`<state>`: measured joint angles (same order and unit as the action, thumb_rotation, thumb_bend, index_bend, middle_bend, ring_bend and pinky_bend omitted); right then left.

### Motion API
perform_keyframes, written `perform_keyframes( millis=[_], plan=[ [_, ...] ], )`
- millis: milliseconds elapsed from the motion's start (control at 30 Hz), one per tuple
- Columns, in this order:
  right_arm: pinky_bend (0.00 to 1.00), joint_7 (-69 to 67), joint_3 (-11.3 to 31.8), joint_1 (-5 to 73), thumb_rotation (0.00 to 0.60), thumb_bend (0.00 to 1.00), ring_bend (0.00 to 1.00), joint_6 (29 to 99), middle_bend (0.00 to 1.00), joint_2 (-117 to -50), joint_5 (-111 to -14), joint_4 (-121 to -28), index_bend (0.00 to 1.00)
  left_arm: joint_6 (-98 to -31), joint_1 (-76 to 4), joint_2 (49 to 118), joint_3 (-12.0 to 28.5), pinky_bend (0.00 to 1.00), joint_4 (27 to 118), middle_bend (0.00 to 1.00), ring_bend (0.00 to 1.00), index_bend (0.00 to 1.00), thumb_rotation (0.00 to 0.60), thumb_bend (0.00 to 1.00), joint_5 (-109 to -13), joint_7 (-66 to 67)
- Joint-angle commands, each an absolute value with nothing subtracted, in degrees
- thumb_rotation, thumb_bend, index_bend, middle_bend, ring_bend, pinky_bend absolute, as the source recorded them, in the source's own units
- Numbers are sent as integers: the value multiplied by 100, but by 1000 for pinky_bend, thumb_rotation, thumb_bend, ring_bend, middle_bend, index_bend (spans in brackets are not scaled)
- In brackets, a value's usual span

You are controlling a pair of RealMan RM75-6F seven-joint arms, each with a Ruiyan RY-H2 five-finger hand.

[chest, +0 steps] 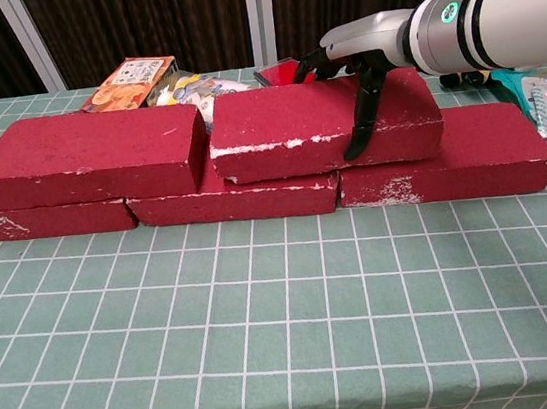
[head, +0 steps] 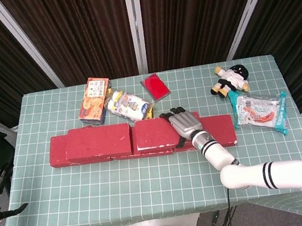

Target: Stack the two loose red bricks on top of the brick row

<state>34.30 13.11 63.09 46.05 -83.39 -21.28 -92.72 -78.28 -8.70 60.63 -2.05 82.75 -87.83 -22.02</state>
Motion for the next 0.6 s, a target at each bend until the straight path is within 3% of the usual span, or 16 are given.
perform_keyframes(
  millis=[33, 600],
  plan=[
    [0, 3374, 1286, 6356, 600, 0, 0, 4631, 291, -8375, -2105, -9242, 177, -7861, -861, 6066, -199, 0, 8282, 0, 0, 0, 600, 88, -8813, -2183],
    [0, 3061, 1174, 6583, 600, 0, 0, 4680, 290, -8533, -1996, -9165, 177, -7744, -892, 6098, -210, 0, 8250, 0, 0, 0, 600, 88, -8839, -2290]
  ],
)
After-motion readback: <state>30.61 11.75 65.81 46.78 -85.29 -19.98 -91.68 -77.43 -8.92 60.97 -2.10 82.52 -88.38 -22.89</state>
